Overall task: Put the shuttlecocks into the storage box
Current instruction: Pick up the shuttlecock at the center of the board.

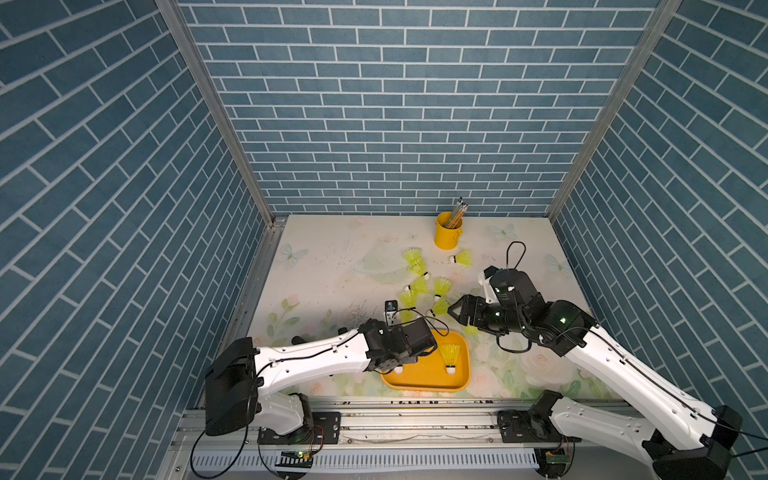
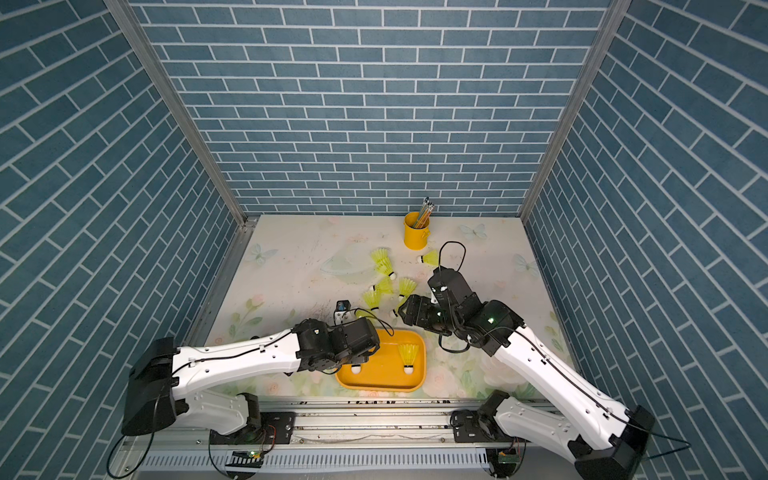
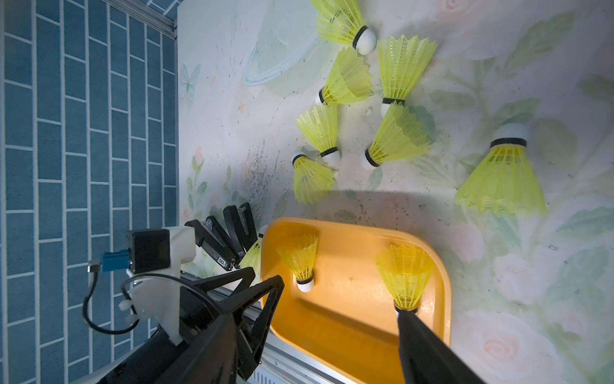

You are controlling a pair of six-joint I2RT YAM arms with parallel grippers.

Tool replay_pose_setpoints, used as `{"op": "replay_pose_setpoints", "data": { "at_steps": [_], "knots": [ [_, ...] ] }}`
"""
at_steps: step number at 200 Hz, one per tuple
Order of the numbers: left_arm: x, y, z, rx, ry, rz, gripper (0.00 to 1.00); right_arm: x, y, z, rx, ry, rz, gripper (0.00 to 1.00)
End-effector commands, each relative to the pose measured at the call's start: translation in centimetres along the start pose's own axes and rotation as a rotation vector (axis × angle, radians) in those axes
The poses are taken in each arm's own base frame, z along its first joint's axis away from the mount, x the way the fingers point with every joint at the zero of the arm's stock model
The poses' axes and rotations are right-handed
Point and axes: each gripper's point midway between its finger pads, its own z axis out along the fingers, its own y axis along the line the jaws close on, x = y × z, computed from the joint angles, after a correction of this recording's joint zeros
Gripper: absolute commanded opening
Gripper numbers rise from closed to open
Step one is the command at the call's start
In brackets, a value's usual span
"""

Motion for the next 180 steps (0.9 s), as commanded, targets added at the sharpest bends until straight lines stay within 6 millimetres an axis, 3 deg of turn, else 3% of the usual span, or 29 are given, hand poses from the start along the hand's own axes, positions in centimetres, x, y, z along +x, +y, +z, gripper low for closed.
{"op": "replay_pose_setpoints", "data": {
  "at_steps": [1,39,92,180],
  "knots": [
    [-0.9,1.2,-0.4,-0.028,-0.018,0.016,0.68,-0.4,0.9,-0.4,-0.026,0.002,-0.033,0.82],
    [-1.7,2.6,-0.5,-0.048,-0.024,0.0,0.68,-0.8,1.8,-0.1,-0.06,0.006,-0.052,0.82],
    [-4.0,5.1,-0.9,-0.043,-0.041,-0.04,0.68,0.5,-0.5,1.6,0.019,0.055,-0.073,0.76],
    [-7.2,5.7,1.3,0.033,-0.035,-0.043,0.65,0.0,-2.1,3.8,0.127,0.074,-0.138,0.71]
  ]
}}
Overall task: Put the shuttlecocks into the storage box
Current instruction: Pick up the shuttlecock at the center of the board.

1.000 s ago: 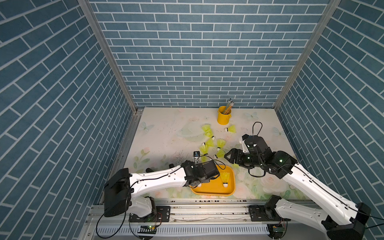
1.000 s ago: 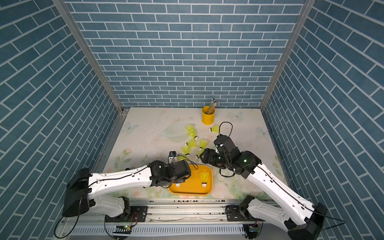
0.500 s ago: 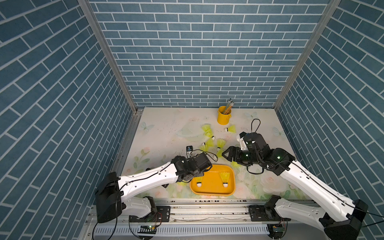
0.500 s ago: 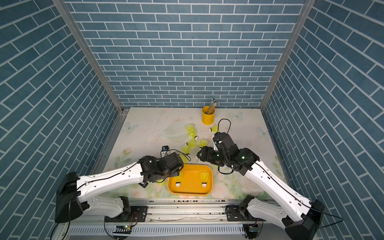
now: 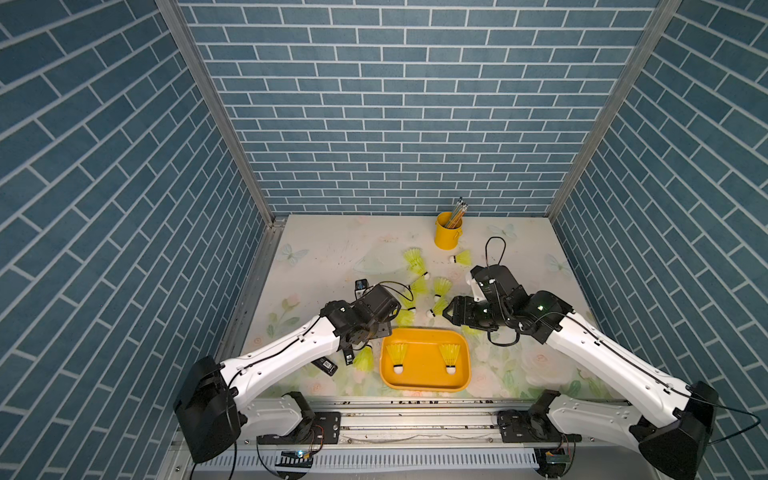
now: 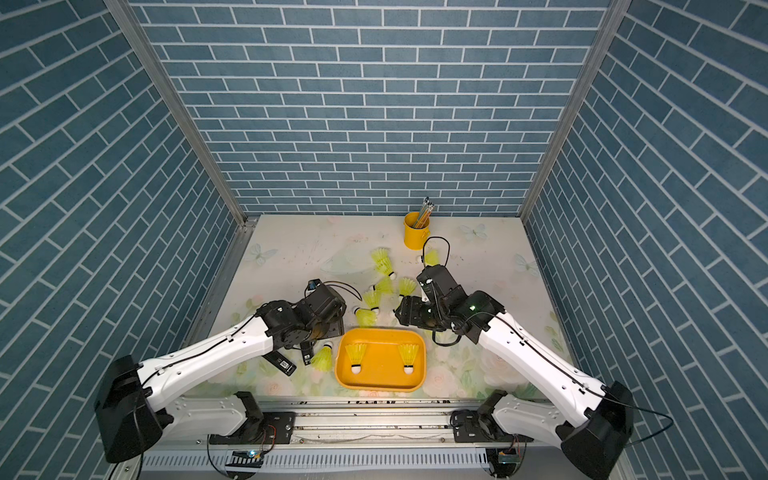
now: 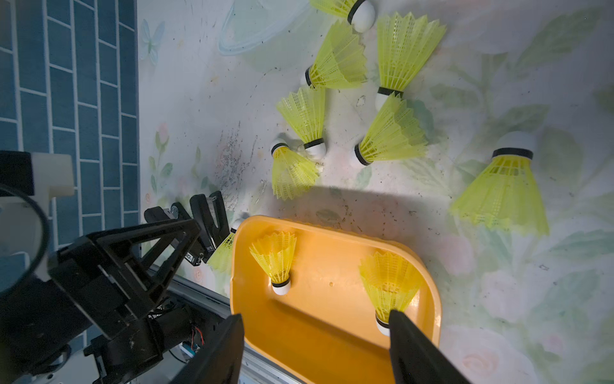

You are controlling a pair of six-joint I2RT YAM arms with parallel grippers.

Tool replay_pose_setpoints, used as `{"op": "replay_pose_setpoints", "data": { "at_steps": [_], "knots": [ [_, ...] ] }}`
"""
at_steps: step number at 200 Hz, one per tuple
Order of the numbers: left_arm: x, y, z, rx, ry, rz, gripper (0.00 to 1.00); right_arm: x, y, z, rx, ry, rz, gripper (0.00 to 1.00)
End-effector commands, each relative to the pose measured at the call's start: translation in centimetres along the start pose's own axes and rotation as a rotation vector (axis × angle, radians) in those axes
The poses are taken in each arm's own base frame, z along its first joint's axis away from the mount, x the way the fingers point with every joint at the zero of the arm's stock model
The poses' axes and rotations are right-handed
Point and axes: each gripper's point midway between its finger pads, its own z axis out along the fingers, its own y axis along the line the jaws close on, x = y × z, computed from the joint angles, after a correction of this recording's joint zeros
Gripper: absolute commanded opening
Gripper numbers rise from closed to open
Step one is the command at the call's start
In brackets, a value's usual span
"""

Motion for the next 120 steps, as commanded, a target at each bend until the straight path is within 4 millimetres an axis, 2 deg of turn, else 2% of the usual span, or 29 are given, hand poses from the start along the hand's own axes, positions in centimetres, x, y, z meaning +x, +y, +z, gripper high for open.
{"op": "replay_pose_setpoints", "data": {
  "at_steps": [1,12,28,63,90,120],
  "knots": [
    [-0.7,-0.1,0.9,0.018,0.002,0.052,0.65,-0.4,-0.8,0.3,0.049,-0.009,-0.044,0.71],
    [-1.1,-0.1,1.1,0.023,-0.005,0.069,0.65,-0.3,-1.3,0.5,0.071,-0.01,-0.045,0.7],
    [-1.7,-0.6,1.2,0.046,-0.022,0.099,0.65,-1.0,-3.0,0.3,0.164,-0.045,-0.051,0.7],
    [-3.0,-3.0,0.6,0.138,-0.045,0.153,0.66,-2.4,-5.7,0.2,0.267,-0.06,-0.064,0.7],
    [-3.9,-4.0,0.5,0.167,-0.06,0.169,0.68,-3.1,-6.1,0.5,0.285,-0.064,-0.079,0.69],
    [-4.7,-4.8,0.6,0.186,-0.078,0.198,0.71,-3.5,-5.8,2.1,0.269,-0.052,-0.06,0.65]
  ]
}}
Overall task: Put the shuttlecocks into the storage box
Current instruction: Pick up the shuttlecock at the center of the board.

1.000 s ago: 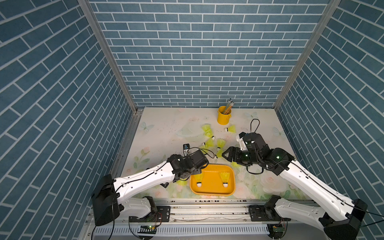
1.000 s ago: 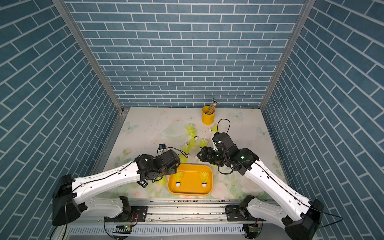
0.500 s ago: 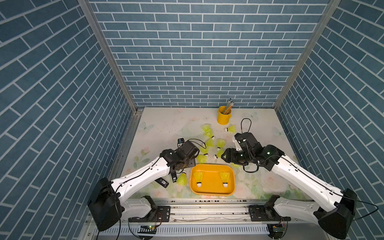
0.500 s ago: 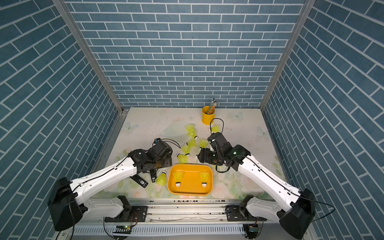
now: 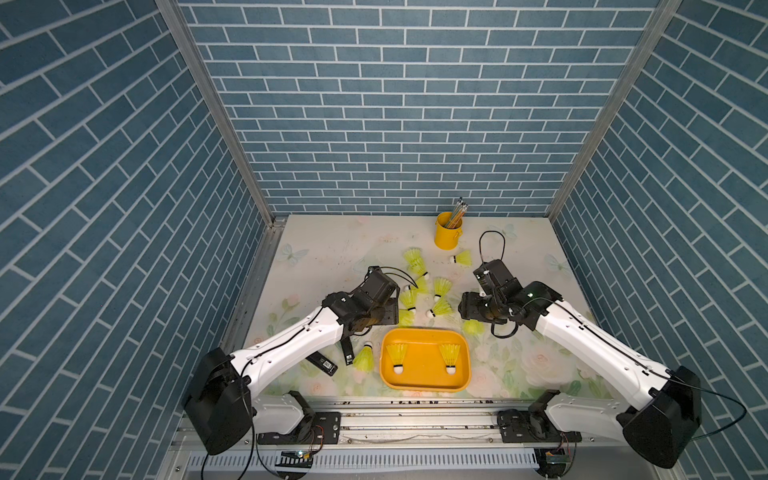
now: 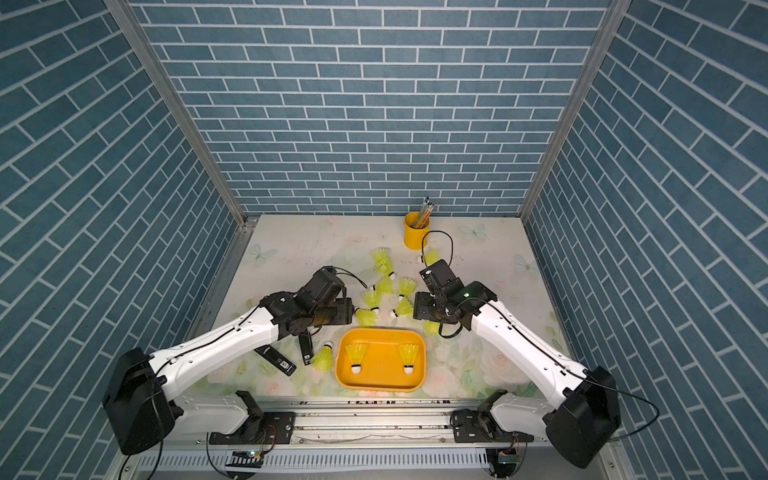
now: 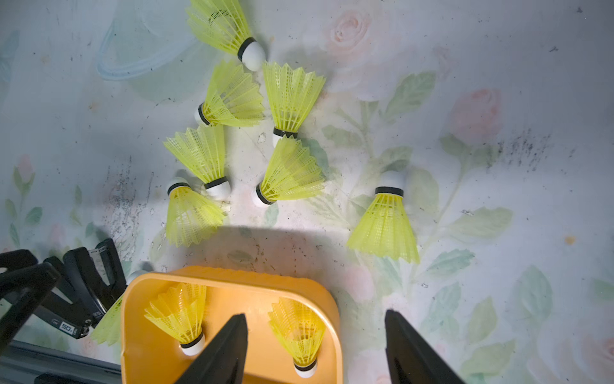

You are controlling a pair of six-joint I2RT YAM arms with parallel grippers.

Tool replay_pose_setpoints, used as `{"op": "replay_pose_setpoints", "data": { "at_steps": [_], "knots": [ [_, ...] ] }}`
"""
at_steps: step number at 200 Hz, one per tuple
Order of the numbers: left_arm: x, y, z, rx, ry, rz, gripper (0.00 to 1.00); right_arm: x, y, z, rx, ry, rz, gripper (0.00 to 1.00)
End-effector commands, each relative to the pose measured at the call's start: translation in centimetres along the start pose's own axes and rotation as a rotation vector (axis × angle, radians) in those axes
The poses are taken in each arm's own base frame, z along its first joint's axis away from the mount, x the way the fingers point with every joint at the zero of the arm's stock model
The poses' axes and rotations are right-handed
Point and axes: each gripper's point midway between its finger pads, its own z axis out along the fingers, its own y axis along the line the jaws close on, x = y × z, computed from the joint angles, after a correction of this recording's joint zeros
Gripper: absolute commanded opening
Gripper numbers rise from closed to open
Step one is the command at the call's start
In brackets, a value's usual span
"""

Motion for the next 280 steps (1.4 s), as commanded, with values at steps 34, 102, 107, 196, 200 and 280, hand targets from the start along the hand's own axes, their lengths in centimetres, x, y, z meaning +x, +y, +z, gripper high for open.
{"op": "replay_pose_setpoints", "data": {
  "at_steps": [34,102,107,196,200,280],
  "knots": [
    [-3.0,-1.7,0.1,0.068,-0.059,0.088,0.77,-2.4,0.9,2.0,0.025,-0.035,-0.003,0.63],
    [-5.9,-3.1,1.9,0.201,-0.052,0.115,0.86,-6.1,2.7,7.7,0.065,-0.042,0.009,0.63],
    [-6.0,-3.0,2.0,0.201,-0.049,0.112,0.88,-6.2,2.8,8.2,0.066,-0.037,0.014,0.63],
    [-6.3,-1.8,3.1,0.186,-0.045,0.08,1.0,-7.7,3.2,14.5,0.11,0.014,0.013,0.54],
    [-6.2,-1.7,3.1,0.185,-0.044,0.08,1.0,-7.6,3.1,14.7,0.111,0.018,0.013,0.53],
    [-5.3,-1.7,3.9,0.218,-0.017,0.081,0.99,-6.5,2.3,17.3,0.136,0.054,0.035,0.51]
  ]
}}
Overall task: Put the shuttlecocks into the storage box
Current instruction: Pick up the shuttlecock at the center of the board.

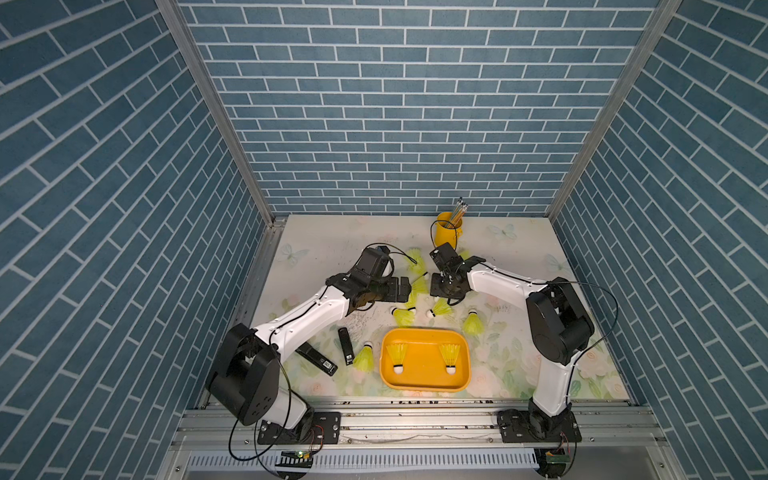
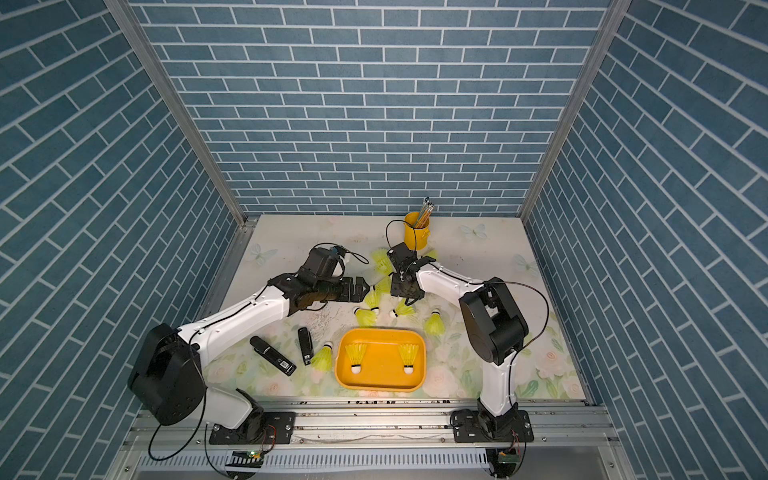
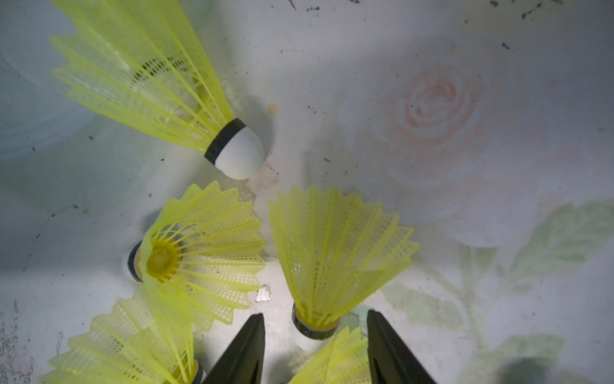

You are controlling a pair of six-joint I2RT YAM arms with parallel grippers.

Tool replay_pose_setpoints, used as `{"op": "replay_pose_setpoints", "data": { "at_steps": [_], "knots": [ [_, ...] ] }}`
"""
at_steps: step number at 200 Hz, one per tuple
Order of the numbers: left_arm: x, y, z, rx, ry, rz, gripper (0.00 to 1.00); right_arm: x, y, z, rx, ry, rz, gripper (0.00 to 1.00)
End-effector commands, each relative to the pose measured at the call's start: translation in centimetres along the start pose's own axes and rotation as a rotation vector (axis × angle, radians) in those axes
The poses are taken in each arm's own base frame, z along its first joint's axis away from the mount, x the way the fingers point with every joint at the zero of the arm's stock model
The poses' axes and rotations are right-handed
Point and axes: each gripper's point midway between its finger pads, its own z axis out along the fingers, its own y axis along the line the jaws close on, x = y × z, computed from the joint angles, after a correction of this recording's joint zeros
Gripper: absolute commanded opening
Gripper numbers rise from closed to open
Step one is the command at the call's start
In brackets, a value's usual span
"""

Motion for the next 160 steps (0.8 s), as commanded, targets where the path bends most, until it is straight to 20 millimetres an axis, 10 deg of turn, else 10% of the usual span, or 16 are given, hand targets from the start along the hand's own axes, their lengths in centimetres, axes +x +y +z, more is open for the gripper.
{"op": "replay_pose_setpoints", "data": {
  "at_steps": [1,160],
  "knots": [
    [0.3,0.2,0.5,0.02,0.014,0.008,0.99,0.1,-0.5,1.3,0.025,0.012,0.014,0.51],
    [2.3,1.5,3.9,0.149,0.127,-0.079,1.0,2.1,-1.2,3.8,0.035,0.062,0.046,0.39]
  ]
}}
